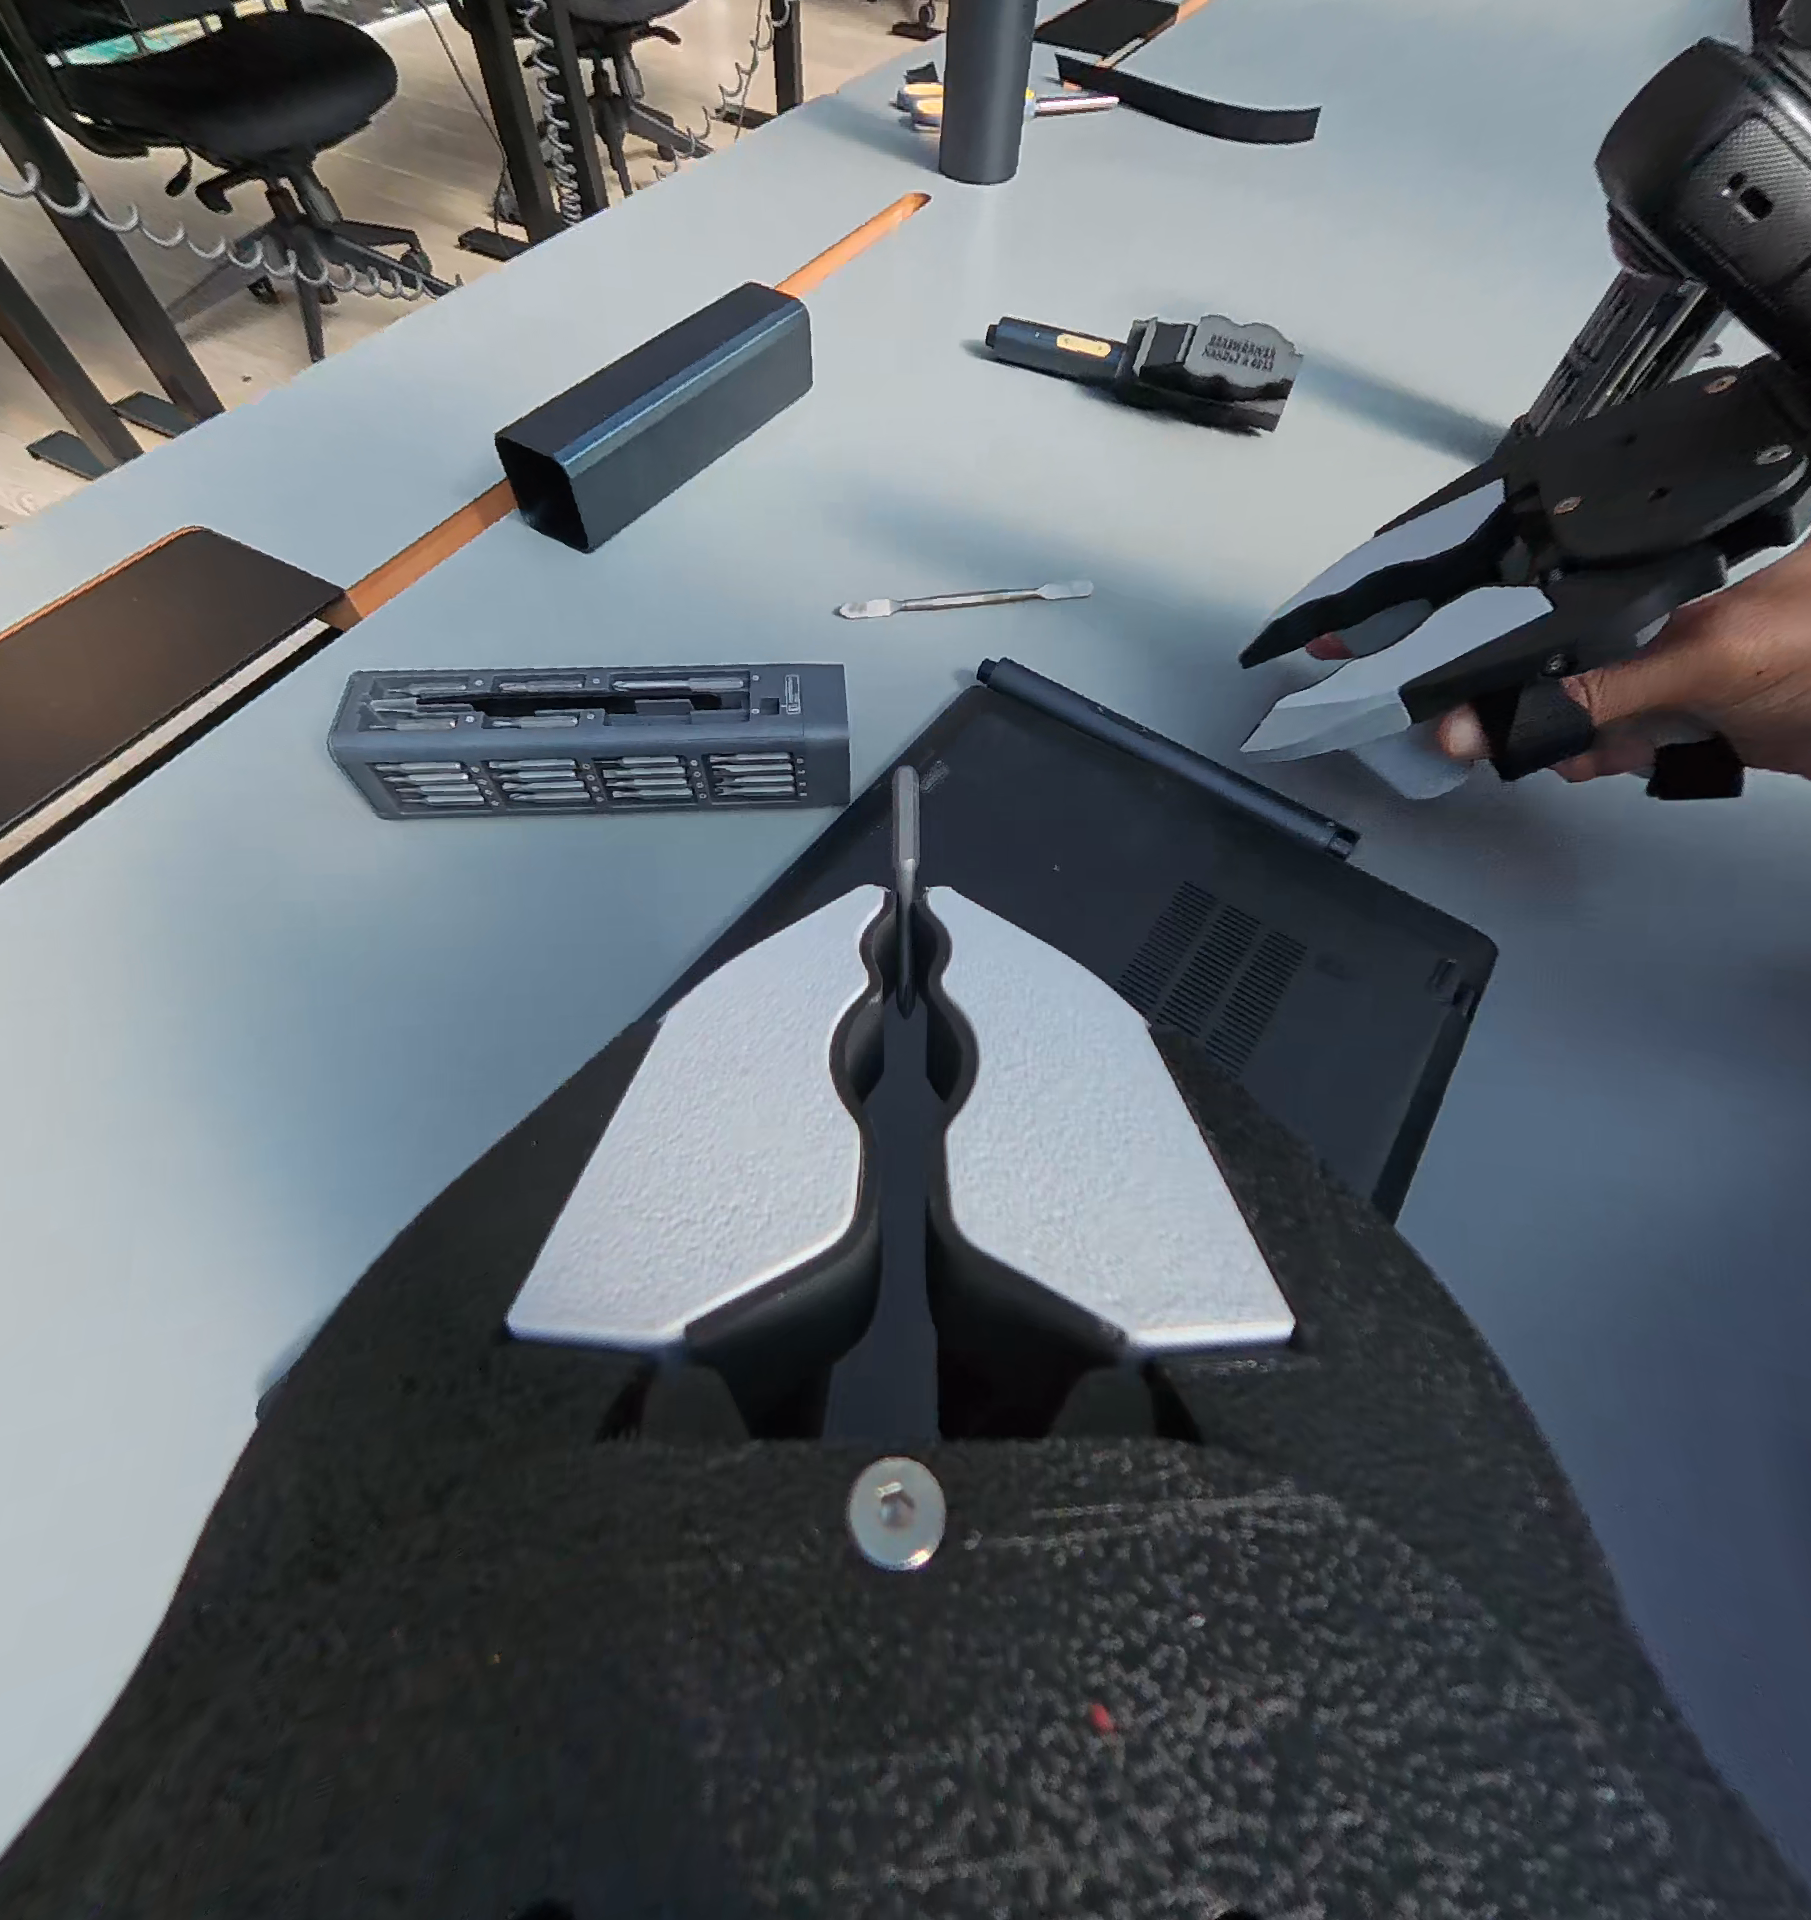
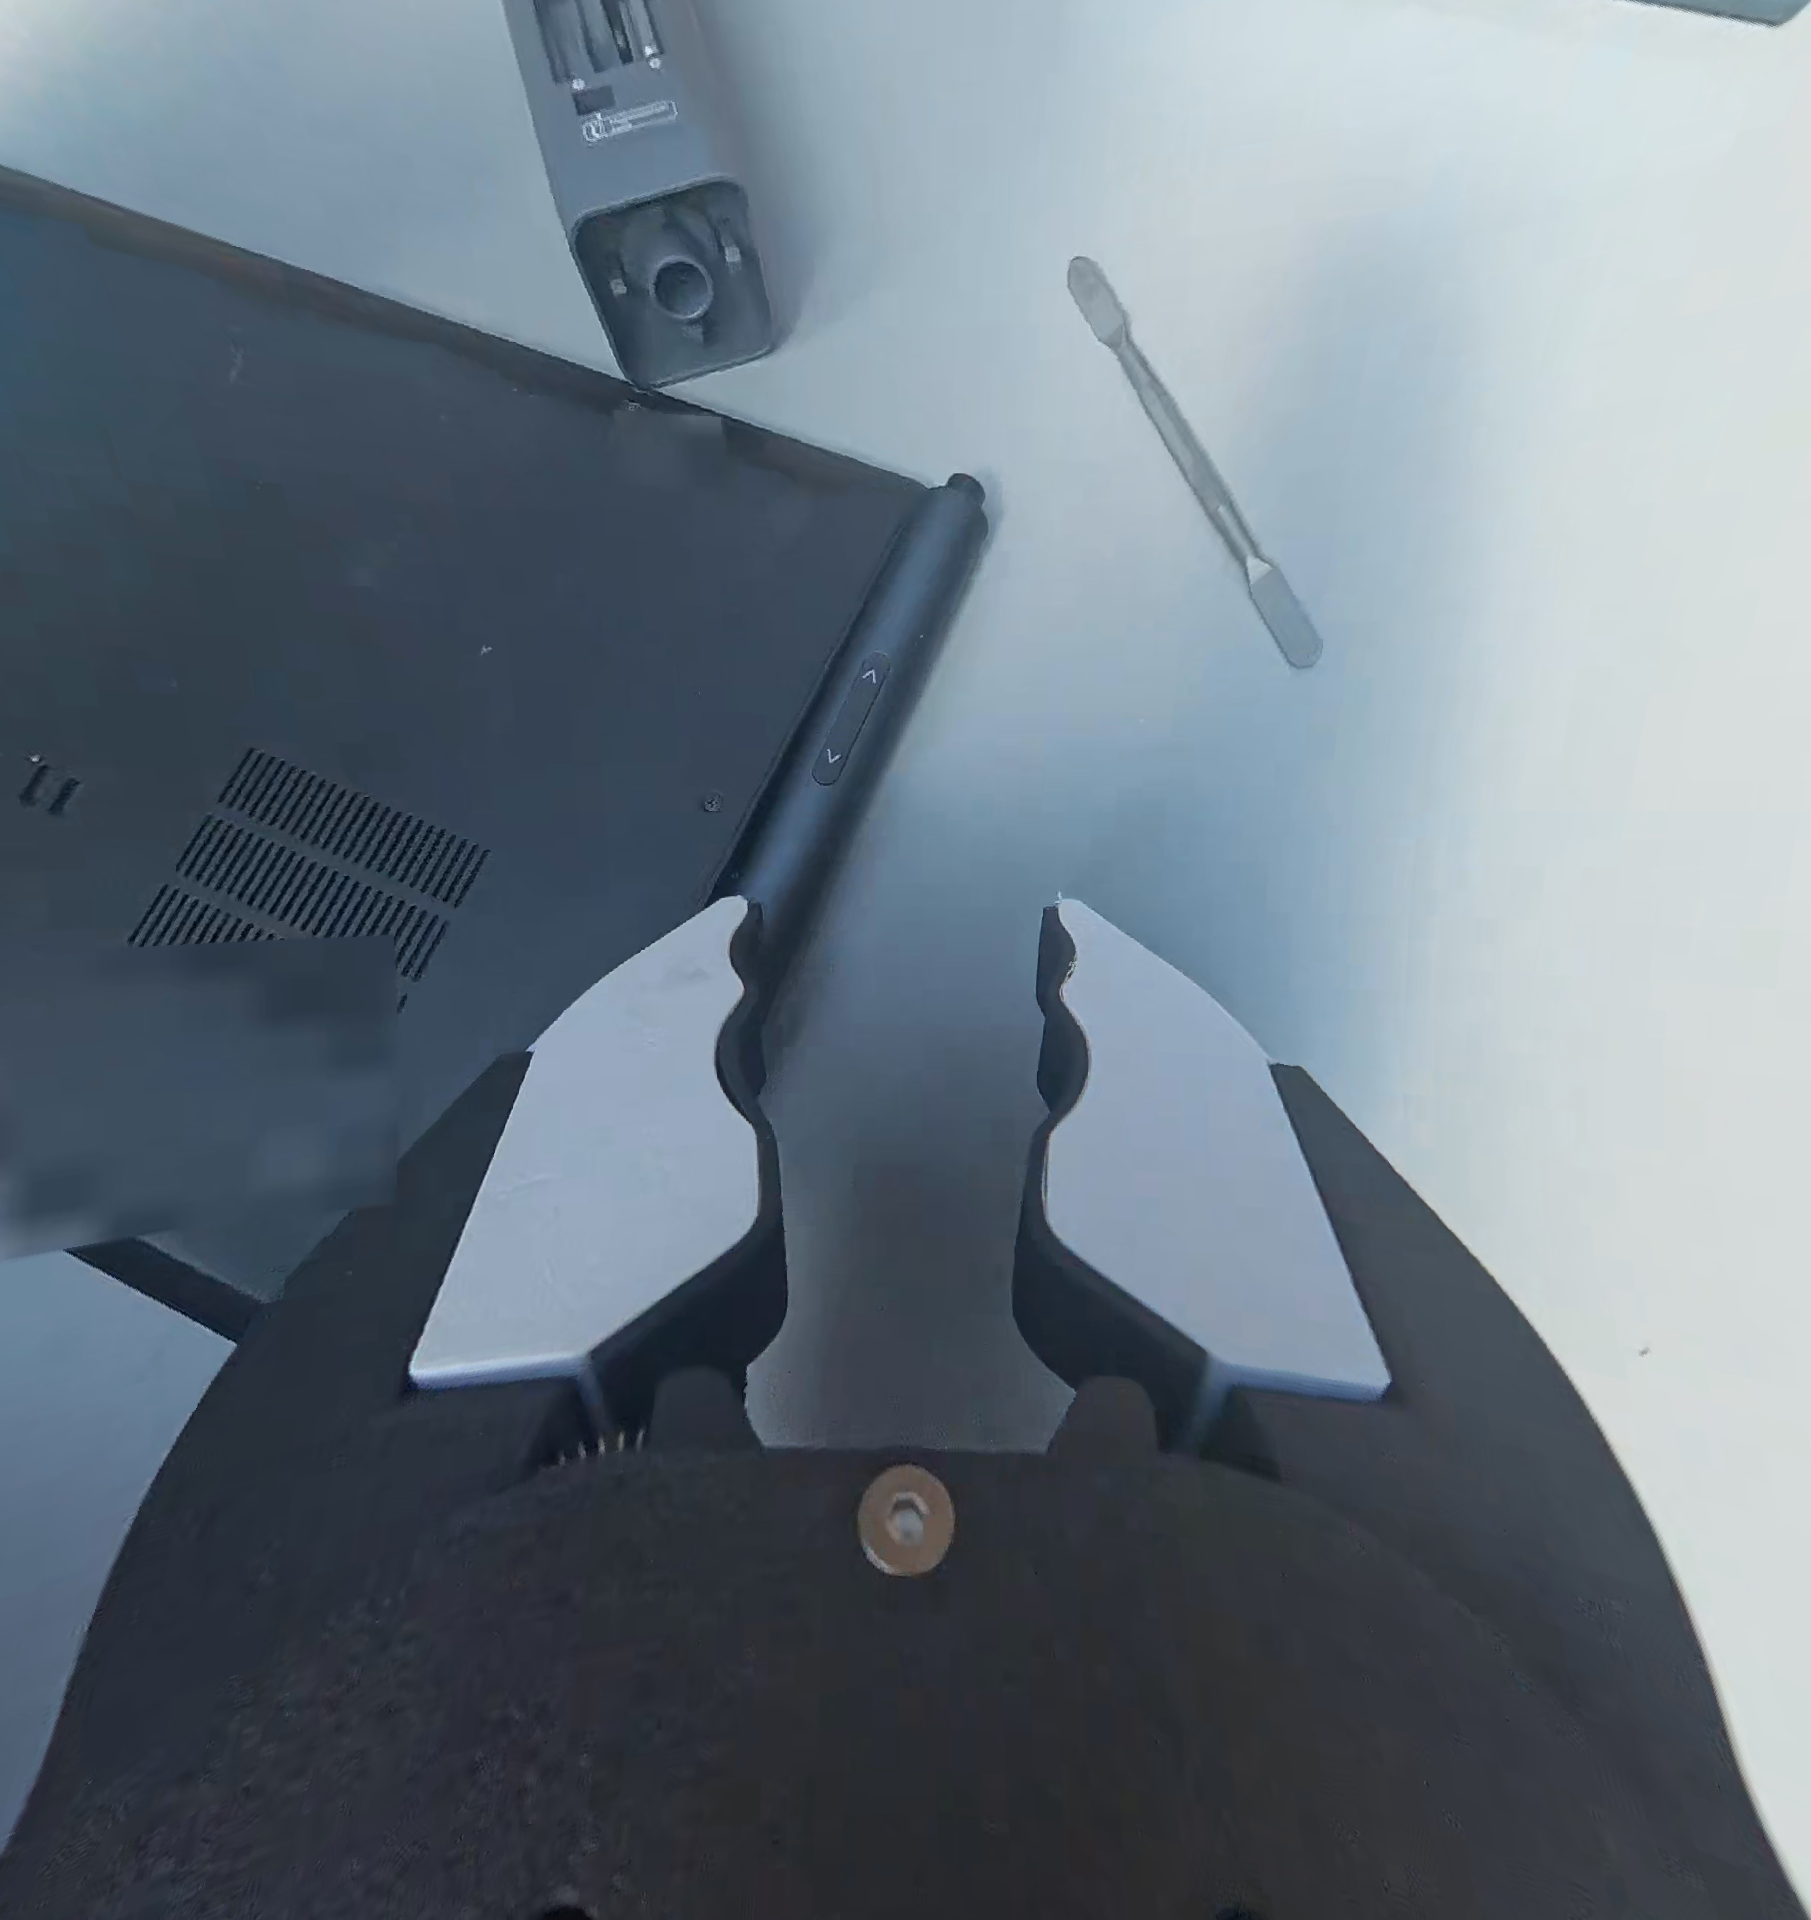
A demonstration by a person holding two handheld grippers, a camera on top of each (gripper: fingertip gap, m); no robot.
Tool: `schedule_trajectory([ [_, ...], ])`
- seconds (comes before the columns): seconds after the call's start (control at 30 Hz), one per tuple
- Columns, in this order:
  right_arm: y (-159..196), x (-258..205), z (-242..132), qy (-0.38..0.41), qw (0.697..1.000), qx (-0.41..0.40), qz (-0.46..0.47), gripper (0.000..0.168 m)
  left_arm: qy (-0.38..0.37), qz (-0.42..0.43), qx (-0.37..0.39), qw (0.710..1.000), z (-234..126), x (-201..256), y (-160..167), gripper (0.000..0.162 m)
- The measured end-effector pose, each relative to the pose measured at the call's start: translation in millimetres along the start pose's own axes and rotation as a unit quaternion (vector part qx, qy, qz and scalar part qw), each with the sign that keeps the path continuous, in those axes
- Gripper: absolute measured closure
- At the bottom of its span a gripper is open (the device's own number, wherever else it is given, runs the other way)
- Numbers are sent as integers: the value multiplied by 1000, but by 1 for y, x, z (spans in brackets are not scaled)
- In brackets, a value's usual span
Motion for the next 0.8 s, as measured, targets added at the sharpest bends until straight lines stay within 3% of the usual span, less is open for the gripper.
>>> schedule_trajectory([
  [0.13, -2, -16, 10, 23, 999, -2, -45, 122, 3, 1, -4, 1000, 5, 5, 9, 159],
  [0.37, -4, 8, 5, 93, 989, -22, -116, 134, 1, 21, -18, 1000, 0, 6, 14, 159],
  [0.57, -10, 25, 23, 36, 993, -37, -106, 132, 16, 9, -20, 1000, 5, 1, 16, 159],
  [0.67, -16, 35, 35, 40, 990, -34, -129, 148, 31, -12, -15, 999, 8, -3, 17, 159],
  [0.8, -17, 41, 38, 24, 991, -15, -127, 150, 32, -19, -23, 999, 11, -7, 20, 159],
])
Point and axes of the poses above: each gripper's, where its closed fingertips meet, z out along the fingers, y out of its underside, x = y × z across the jaws, the point moved 6 cm from there along -z, back along the fingers, and after that the axes turned 1 degree about -x, right-handed, at the moved point
